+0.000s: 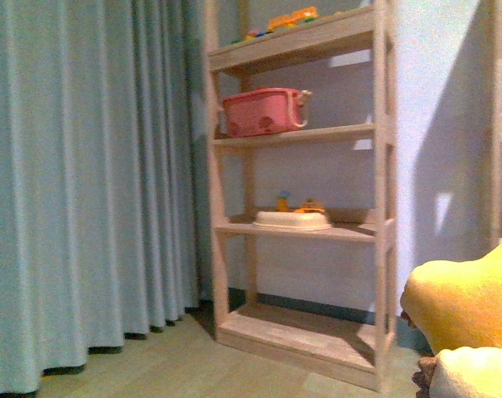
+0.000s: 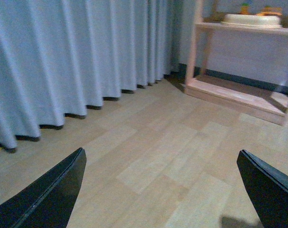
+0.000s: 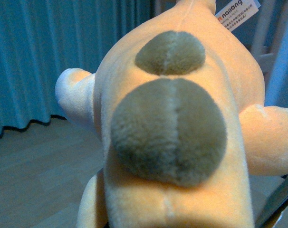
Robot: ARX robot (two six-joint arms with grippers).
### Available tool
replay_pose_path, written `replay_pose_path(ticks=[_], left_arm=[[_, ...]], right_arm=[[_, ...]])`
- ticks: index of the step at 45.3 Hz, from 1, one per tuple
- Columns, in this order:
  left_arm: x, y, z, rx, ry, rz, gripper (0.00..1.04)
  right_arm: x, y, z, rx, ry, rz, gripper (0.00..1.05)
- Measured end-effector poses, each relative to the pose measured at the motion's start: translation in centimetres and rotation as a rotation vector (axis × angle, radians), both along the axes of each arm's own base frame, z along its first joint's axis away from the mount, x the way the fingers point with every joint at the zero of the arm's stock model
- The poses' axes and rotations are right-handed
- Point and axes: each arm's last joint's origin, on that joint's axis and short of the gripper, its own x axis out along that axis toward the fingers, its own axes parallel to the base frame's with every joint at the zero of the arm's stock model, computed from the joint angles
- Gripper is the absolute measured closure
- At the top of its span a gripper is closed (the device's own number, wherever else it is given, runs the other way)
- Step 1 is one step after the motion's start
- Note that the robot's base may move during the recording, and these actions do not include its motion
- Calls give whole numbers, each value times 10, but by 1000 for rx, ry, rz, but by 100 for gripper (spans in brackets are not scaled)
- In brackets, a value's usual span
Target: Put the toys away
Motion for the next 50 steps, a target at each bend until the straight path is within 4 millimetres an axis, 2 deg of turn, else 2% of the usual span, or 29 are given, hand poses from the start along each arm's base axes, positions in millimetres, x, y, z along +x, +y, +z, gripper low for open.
replay_pose_path(ticks=[50], left_arm=[[0,0,0,1,0,-2,6]], right_arm=[[0,0,0,1,-2,-2,97]])
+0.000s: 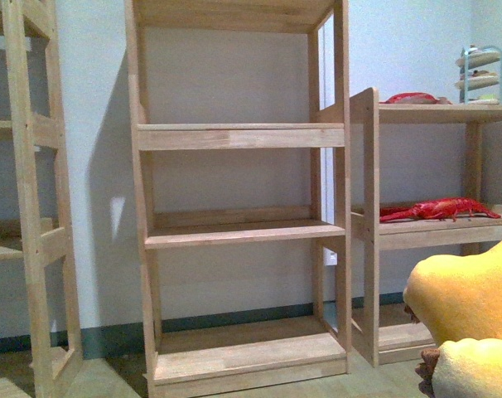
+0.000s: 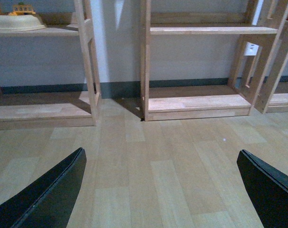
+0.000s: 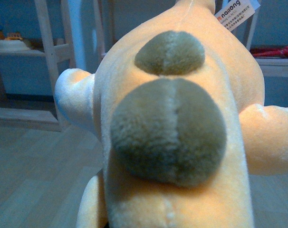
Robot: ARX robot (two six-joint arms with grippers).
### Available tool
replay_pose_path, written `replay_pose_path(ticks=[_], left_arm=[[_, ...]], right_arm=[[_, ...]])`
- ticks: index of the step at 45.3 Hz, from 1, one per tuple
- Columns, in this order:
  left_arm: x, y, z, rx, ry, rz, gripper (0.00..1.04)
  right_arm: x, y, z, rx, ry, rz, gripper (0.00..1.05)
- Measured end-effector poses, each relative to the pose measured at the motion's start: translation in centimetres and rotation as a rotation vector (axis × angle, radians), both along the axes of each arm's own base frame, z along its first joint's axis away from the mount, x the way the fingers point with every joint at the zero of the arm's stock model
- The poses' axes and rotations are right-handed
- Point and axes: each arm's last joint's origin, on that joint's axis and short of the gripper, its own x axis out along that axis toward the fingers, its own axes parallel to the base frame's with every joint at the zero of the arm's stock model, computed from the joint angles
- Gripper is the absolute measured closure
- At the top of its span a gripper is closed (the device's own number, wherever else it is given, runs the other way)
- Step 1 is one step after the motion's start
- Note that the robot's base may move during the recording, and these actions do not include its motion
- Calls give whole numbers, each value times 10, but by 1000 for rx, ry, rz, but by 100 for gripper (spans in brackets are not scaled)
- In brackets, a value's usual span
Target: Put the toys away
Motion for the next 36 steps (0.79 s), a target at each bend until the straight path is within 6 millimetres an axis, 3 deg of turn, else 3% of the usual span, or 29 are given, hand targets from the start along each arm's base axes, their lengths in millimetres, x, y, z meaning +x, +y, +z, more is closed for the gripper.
replay_pose_path(ticks=[36], left_arm=[[0,0,0,0,-1,3,6]], right_arm=[[0,0,0,-1,2,6,97]])
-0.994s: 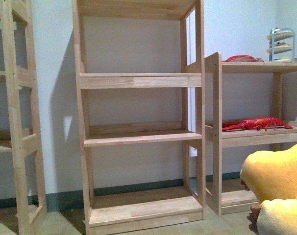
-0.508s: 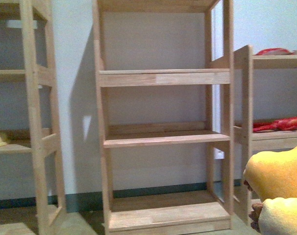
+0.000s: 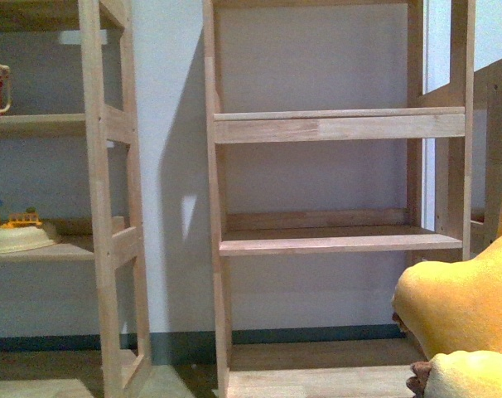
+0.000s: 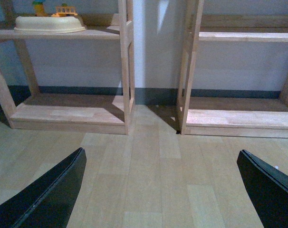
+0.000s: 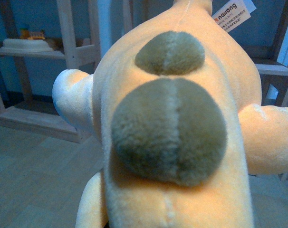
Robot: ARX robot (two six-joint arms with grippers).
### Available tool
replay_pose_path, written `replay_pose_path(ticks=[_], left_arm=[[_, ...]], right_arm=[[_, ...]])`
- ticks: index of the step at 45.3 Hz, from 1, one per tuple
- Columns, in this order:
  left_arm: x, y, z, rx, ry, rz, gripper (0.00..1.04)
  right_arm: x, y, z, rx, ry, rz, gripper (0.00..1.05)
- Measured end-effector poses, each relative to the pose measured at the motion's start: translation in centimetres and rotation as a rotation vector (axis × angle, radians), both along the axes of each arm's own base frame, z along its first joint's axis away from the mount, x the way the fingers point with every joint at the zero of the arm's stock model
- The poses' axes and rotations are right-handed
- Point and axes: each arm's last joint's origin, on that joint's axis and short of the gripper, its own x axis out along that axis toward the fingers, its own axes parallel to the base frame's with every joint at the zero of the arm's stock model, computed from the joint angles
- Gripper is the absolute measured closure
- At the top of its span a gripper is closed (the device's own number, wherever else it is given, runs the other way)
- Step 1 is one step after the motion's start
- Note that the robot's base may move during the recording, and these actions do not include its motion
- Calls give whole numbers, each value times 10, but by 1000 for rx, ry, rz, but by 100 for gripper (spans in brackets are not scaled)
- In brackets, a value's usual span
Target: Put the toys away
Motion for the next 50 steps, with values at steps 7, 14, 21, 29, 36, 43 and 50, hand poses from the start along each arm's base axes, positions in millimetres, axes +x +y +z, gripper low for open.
replay_pose_path(ticks=[7,14,21,29,36,43,50], left_arm=[[0,0,0,0,0,-1,6],[0,0,0,0,0,0,6],[0,0,0,0,0,0,6],[0,0,0,0,0,0,6],[0,0,0,0,0,0,6],[0,0,0,0,0,0,6],[0,0,0,0,0,0,6]], right_arm=[[0,0,0,0,0,-3,97],[0,0,0,0,0,-3,97],[0,0,0,0,0,-2,97],[0,0,0,0,0,-2,97],[0,0,0,1,0,-3,97],[0,0,0,1,0,-3,97],[0,0,0,0,0,-2,97]])
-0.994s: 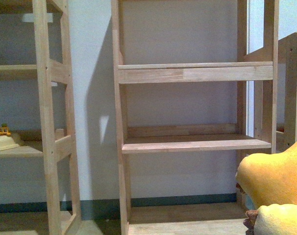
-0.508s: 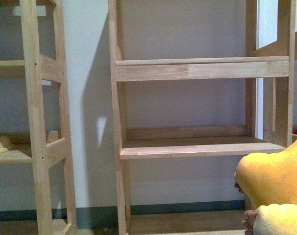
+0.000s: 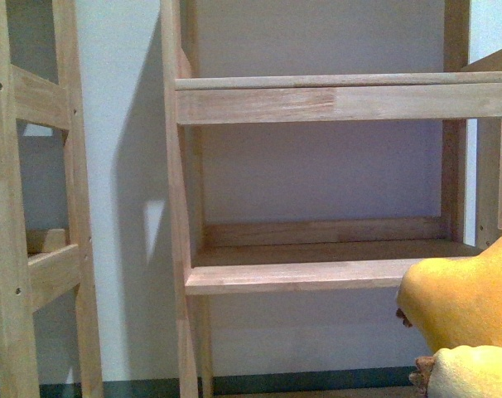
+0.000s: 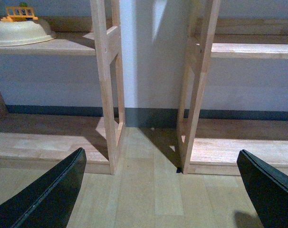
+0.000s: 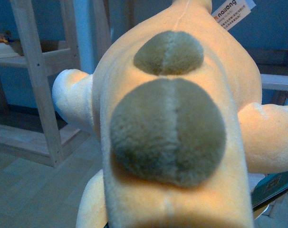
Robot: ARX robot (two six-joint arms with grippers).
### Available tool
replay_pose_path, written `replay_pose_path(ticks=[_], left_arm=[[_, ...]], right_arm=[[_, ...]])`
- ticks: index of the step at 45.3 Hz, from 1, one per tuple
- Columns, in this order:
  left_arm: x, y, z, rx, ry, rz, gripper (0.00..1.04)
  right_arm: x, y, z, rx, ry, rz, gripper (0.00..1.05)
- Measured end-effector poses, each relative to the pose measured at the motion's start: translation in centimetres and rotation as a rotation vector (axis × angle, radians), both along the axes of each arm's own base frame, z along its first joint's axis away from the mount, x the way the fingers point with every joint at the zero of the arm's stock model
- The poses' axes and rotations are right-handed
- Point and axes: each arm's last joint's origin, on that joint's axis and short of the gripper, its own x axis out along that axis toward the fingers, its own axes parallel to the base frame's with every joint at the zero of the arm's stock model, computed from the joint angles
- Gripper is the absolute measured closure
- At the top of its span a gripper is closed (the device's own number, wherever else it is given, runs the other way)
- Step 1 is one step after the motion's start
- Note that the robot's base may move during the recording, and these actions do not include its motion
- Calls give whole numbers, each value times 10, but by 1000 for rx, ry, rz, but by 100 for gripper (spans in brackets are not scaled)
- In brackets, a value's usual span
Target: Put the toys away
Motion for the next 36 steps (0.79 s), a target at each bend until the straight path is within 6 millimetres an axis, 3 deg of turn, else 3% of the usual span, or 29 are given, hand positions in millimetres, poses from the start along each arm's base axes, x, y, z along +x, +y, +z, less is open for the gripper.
replay_pose_path(ticks=[36], left_arm=[[0,0,0,0,0,-1,6]], right_arm=[[0,0,0,1,0,-1,97]])
